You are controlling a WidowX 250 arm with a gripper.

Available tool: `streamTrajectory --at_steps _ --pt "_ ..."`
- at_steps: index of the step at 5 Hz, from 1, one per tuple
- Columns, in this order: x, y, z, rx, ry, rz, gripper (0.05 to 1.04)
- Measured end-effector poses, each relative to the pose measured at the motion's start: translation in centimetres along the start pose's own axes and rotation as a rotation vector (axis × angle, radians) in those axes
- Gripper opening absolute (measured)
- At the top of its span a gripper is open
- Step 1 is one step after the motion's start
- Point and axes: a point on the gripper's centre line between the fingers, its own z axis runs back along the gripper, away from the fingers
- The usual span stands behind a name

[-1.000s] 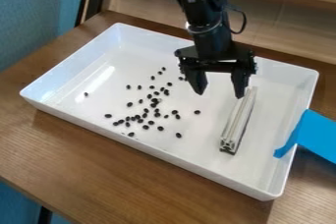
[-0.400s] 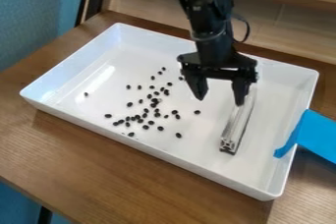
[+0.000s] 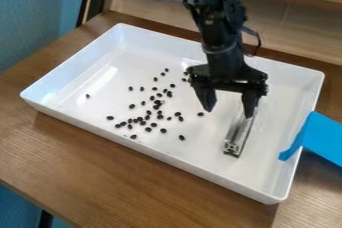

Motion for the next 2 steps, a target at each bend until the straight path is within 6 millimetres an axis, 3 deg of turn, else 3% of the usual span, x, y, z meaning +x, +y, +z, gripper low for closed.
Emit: streamTrajectory --at_steps 1,2 --pt "0.3 -1.0 0.0 -0.001 -0.017 -0.014 1.001" --pt "0.4 -0.8 -1.3 0.018 -0.002 0.004 0.948"
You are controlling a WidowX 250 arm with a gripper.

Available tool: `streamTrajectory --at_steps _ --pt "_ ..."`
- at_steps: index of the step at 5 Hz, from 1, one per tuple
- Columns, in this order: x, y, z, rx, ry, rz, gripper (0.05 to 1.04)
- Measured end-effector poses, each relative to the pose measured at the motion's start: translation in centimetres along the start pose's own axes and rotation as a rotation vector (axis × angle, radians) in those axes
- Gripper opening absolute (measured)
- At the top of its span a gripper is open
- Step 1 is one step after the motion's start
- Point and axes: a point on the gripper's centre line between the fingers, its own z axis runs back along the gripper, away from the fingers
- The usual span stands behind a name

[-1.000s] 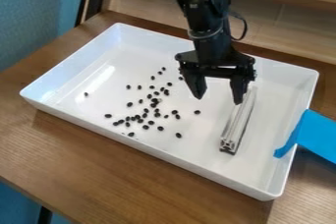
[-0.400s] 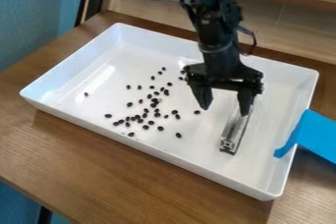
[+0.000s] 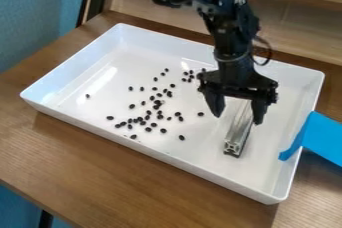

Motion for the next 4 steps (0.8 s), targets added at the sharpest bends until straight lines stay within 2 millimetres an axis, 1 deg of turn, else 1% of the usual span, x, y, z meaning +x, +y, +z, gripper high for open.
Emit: streamTrajectory --at_steps 1,2,3,4 --pt "-0.4 -0.3 -1.3 0.017 0.013 0.021 0.637" --pt "-0.3 -0.2 -1.4 0.026 0.005 0.017 0.392" --pt "-0.4 1.3 -1.5 0.035 0.019 0.038 0.387" --pt "-0.6 3.5 -1.2 0.053 0.056 0.035 0.387"
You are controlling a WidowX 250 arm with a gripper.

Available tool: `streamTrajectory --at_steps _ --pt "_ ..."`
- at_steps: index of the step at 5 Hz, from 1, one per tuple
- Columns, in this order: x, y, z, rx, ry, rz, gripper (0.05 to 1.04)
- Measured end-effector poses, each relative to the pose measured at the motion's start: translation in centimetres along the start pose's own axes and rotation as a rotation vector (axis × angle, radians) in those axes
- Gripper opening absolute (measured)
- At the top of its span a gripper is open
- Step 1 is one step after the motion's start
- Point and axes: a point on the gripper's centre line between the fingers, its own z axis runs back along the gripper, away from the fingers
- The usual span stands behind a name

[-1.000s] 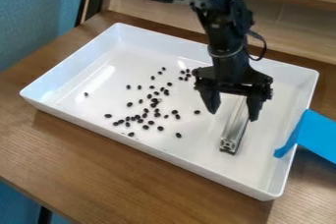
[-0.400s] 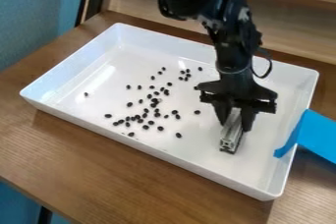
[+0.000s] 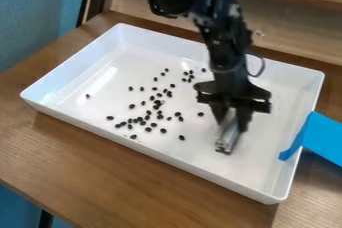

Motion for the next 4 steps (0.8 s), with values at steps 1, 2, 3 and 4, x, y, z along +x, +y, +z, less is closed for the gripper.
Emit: streamTrajectory --at_steps 1,2,3,4 --pt "0.1 2.7 0.3 0.03 0.007 0.01 0.387" --pt "0.0 4.8 0.5 0.044 0.004 0.011 0.387" --pt "-0.2 7.0 0.8 0.058 -0.002 0.015 0.387" --pt "-0.9 9.9 1.3 0.078 -0.009 0.0 0.387"
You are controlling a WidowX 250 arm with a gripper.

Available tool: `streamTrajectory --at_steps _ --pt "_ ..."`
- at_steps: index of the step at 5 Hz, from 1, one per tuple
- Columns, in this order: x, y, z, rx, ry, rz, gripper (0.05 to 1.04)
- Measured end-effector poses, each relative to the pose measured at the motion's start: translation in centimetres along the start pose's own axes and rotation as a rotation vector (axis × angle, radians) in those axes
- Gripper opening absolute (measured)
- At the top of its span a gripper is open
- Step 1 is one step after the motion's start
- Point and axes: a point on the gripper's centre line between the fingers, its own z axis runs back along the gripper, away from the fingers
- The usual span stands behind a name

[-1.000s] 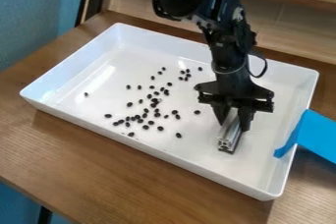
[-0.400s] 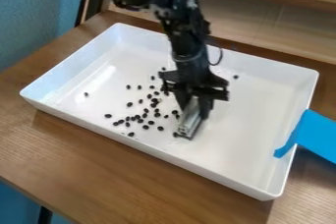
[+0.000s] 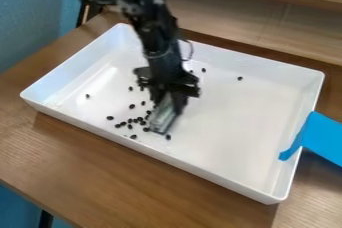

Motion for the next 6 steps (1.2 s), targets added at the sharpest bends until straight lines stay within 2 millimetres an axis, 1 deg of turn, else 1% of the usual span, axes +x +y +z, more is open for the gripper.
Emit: streamTrajectory --at_steps 1,2,3,4,5,6 --pt "-0.8 3.7 0.3 0.025 -0.01 -0.01 0.387" --pt "-0.9 6.8 0.7 0.047 -0.029 -0.023 0.387" --pt "-0.5 10.3 0.9 0.075 -0.045 -0.013 0.387" --pt "0.6 13.6 0.8 0.11 -0.059 -0.028 0.387" --pt "-0.1 16.3 1.3 0.108 -0.047 -0.05 0.387" --pt "-1.7 15.9 2.4 0.026 -0.029 -0.076 0.387"
